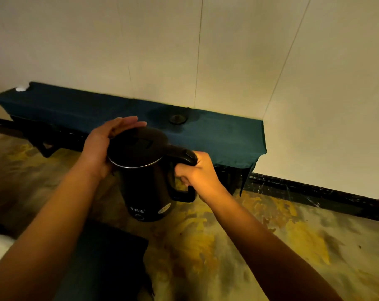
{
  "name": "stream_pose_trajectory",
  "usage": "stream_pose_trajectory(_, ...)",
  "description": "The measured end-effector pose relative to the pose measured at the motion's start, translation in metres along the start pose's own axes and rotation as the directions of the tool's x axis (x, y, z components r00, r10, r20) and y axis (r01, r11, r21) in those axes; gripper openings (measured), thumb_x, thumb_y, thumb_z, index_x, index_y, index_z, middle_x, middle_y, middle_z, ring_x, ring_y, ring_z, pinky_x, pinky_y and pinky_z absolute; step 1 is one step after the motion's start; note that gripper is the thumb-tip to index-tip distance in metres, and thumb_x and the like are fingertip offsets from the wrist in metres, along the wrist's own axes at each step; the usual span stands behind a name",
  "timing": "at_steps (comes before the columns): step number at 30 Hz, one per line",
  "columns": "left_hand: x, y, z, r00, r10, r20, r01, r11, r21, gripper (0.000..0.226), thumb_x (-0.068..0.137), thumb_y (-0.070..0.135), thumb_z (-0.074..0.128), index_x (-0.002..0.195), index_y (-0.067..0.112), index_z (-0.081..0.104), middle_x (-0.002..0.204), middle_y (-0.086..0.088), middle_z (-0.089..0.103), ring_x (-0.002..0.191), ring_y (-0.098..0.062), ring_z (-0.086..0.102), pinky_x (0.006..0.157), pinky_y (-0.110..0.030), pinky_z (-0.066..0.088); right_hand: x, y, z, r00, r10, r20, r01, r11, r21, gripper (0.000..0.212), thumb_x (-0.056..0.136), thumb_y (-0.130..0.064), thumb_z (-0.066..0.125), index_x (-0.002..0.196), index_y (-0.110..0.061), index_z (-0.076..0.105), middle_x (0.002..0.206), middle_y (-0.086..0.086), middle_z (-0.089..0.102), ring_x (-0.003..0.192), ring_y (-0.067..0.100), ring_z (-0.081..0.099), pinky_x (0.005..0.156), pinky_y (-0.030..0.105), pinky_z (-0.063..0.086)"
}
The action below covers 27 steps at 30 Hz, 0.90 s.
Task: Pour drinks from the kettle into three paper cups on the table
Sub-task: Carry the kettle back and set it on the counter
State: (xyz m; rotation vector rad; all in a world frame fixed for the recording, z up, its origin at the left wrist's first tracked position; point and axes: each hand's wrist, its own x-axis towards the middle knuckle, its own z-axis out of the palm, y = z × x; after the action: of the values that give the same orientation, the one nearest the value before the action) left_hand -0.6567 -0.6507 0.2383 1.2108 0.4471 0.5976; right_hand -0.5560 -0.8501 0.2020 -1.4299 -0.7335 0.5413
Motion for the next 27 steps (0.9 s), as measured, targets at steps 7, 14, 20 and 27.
stream_pose_trajectory(7,0.003,-0.006,0.063,1.0,-0.006,0.003,0.006,1.0,0.012,0.03,0.098,0.028,0.047,0.103,0.011,0.072,0.114,-0.012,0.073,0.109,-0.027,0.069,0.099,-0.044,0.049,-0.003,-0.008,-0.052,0.998,0.005,-0.058,-0.005,1.0,0.011,0.029,0.057,-0.003,0.058,0.039,-0.023,0.047,0.037,-0.003,0.038,0.033,0.013,0.034,0.048,0.031,0.024)
stream_pose_trajectory(14,0.052,-0.017,0.084,0.995,-0.046,0.084,0.045,0.999,0.021,0.034,0.1,0.028,0.044,0.111,0.01,0.07,0.115,-0.012,0.073,0.11,-0.025,0.069,0.102,-0.043,0.047,0.027,0.002,-0.075,0.99,0.016,-0.14,-0.02,0.999,-0.031,0.022,0.057,-0.004,0.059,0.046,-0.018,0.046,0.036,-0.003,0.04,0.032,0.012,0.036,0.046,0.028,0.027)
stream_pose_trajectory(20,0.116,-0.029,0.086,0.981,-0.102,0.168,0.112,0.993,-0.048,0.041,0.1,0.028,0.043,0.124,0.004,0.065,0.121,-0.014,0.07,0.115,-0.027,0.066,0.106,-0.043,0.044,0.068,0.005,-0.084,0.978,0.007,-0.207,-0.025,0.996,-0.084,0.014,0.057,-0.004,0.058,0.054,-0.008,0.045,0.04,-0.004,0.039,0.034,0.01,0.035,0.044,0.024,0.025)
stream_pose_trajectory(27,0.171,-0.042,0.08,0.981,-0.075,0.179,0.093,0.991,-0.096,0.037,0.103,0.021,0.036,0.124,0.004,0.061,0.121,-0.016,0.07,0.116,-0.023,0.066,0.103,-0.036,0.045,0.12,0.017,-0.091,0.977,0.016,-0.211,-0.048,0.988,-0.147,0.011,0.056,-0.004,0.057,0.056,-0.007,0.047,0.037,-0.01,0.041,0.034,0.003,0.037,0.041,0.019,0.029)
